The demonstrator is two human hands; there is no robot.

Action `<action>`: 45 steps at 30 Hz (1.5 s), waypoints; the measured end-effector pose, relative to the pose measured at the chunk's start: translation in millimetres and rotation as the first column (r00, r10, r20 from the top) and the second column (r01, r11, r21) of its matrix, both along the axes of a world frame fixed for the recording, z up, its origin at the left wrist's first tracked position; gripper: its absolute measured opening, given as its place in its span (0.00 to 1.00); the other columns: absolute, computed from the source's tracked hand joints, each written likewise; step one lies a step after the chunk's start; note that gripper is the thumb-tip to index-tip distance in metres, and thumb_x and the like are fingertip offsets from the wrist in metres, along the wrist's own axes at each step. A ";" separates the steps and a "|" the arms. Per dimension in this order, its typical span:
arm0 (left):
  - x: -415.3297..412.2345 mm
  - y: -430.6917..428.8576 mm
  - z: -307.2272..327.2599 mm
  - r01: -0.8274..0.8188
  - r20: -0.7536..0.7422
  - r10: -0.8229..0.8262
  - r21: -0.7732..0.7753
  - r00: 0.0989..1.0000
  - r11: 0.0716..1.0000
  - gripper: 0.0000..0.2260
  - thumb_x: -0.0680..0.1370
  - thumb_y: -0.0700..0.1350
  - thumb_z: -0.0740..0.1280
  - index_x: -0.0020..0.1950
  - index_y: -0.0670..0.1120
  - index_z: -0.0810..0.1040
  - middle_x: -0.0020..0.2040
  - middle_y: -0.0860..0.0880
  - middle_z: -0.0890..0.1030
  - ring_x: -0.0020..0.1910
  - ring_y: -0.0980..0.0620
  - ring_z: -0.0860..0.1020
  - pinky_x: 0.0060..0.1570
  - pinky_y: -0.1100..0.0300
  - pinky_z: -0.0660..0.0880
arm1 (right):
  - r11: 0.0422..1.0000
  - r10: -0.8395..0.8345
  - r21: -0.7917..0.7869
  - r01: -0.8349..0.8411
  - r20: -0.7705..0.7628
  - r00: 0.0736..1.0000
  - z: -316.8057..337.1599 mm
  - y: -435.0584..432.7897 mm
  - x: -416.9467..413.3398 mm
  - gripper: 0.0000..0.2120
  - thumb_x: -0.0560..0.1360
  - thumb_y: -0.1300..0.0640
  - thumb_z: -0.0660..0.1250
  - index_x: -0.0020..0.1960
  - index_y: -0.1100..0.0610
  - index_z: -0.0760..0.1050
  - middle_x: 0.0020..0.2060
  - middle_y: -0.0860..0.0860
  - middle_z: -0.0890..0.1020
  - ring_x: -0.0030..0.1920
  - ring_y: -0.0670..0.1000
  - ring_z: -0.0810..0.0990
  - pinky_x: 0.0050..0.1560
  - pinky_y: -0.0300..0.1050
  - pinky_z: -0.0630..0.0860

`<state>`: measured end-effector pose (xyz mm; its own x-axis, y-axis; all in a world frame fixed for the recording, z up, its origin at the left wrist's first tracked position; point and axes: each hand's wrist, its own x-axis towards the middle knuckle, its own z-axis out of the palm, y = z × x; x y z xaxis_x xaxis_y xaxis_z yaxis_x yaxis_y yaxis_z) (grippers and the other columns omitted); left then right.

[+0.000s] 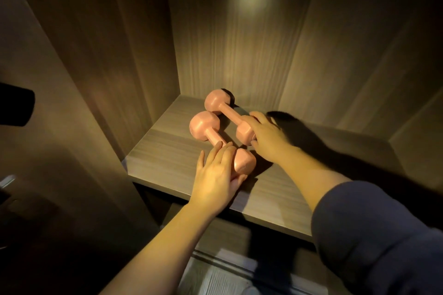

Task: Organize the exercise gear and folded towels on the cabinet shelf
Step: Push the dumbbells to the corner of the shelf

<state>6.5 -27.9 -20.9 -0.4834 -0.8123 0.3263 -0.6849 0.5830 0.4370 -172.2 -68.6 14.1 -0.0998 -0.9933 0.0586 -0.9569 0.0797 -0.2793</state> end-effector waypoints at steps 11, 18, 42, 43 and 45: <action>27.2 -1.9 3.8 0.016 -0.031 -0.015 0.019 0.999 1.000 0.28 0.75 0.47 0.71 0.73 0.47 0.67 0.72 0.49 0.71 0.73 0.49 0.66 0.73 0.41 0.60 | 0.998 0.057 0.035 -0.059 0.048 0.997 11.0 36.0 -15.9 0.32 0.73 0.66 0.71 0.73 0.48 0.65 0.69 0.46 0.66 0.66 0.54 0.70 0.66 0.56 0.73; 46.3 -13.0 9.3 -0.030 0.076 0.025 0.064 0.997 0.998 0.29 0.75 0.48 0.71 0.74 0.49 0.65 0.71 0.50 0.70 0.66 0.48 0.72 0.60 0.46 0.74 | 0.996 0.076 0.045 -0.076 0.004 0.997 15.3 59.3 -15.4 0.30 0.72 0.58 0.74 0.70 0.49 0.67 0.64 0.48 0.69 0.61 0.54 0.72 0.61 0.55 0.75; 19.9 -19.4 11.3 -0.352 0.110 0.347 0.034 0.932 0.935 0.26 0.77 0.49 0.70 0.72 0.50 0.66 0.70 0.44 0.64 0.68 0.41 0.64 0.58 0.48 0.75 | 0.989 -0.075 0.134 0.057 0.137 0.988 0.8 61.1 24.1 0.37 0.75 0.59 0.71 0.76 0.47 0.56 0.65 0.54 0.67 0.64 0.56 0.72 0.62 0.55 0.75; 21.2 -20.8 9.8 -0.341 0.114 0.337 0.015 0.934 0.940 0.25 0.77 0.49 0.70 0.72 0.49 0.67 0.69 0.44 0.65 0.66 0.42 0.65 0.56 0.48 0.76 | 0.989 -0.078 0.132 0.060 0.133 0.988 0.6 61.1 24.7 0.37 0.74 0.59 0.71 0.77 0.48 0.56 0.65 0.54 0.67 0.64 0.56 0.72 0.62 0.55 0.75; 23.6 -24.2 7.6 -0.323 0.139 0.320 -0.004 0.937 0.946 0.24 0.77 0.49 0.69 0.71 0.50 0.67 0.67 0.44 0.65 0.64 0.42 0.65 0.55 0.48 0.76 | 0.989 -0.080 0.132 0.063 0.127 0.989 0.1 61.0 24.8 0.37 0.74 0.59 0.71 0.77 0.47 0.56 0.64 0.54 0.67 0.64 0.56 0.72 0.62 0.55 0.76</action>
